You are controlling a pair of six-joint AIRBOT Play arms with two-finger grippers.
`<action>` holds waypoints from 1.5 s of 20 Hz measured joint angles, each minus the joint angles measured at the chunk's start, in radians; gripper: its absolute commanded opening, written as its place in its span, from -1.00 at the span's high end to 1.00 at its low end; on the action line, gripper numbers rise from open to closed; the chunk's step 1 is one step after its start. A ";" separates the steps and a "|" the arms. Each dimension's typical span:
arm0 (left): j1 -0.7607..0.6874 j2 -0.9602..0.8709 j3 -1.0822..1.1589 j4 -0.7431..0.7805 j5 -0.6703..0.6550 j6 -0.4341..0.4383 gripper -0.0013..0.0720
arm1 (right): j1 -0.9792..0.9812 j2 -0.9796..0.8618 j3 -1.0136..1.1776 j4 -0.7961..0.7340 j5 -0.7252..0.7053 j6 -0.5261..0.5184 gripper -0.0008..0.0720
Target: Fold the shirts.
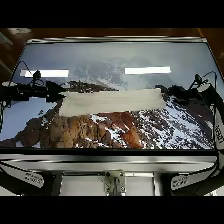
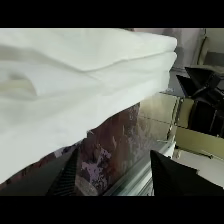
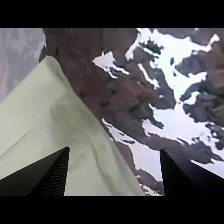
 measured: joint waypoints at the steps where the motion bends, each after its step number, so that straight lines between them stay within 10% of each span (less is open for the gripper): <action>1: 0.000 0.011 0.002 -0.006 -0.013 0.000 -0.50 | -0.005 -0.018 0.000 0.039 0.013 -0.018 -0.90; 8: 0.000 0.078 0.004 -0.093 -0.048 -0.001 -0.49 | 0.027 -0.105 0.002 0.277 0.046 -0.121 -0.76; 12: -0.019 0.090 0.004 -0.134 -0.042 -0.001 -0.37 | 0.058 -0.128 0.001 0.288 0.059 -0.131 0.77; 14: -0.035 0.091 0.004 -0.146 -0.025 0.003 0.41 | 0.063 -0.126 0.013 0.291 0.067 -0.144 0.80; 16: -0.066 0.092 0.004 -0.153 0.002 0.030 0.80 | 0.065 -0.101 0.030 0.298 0.078 -0.167 0.80; 30: -0.645 0.061 0.000 -0.112 0.585 0.109 0.83 | 0.072 0.371 0.060 0.248 0.391 -0.101 0.80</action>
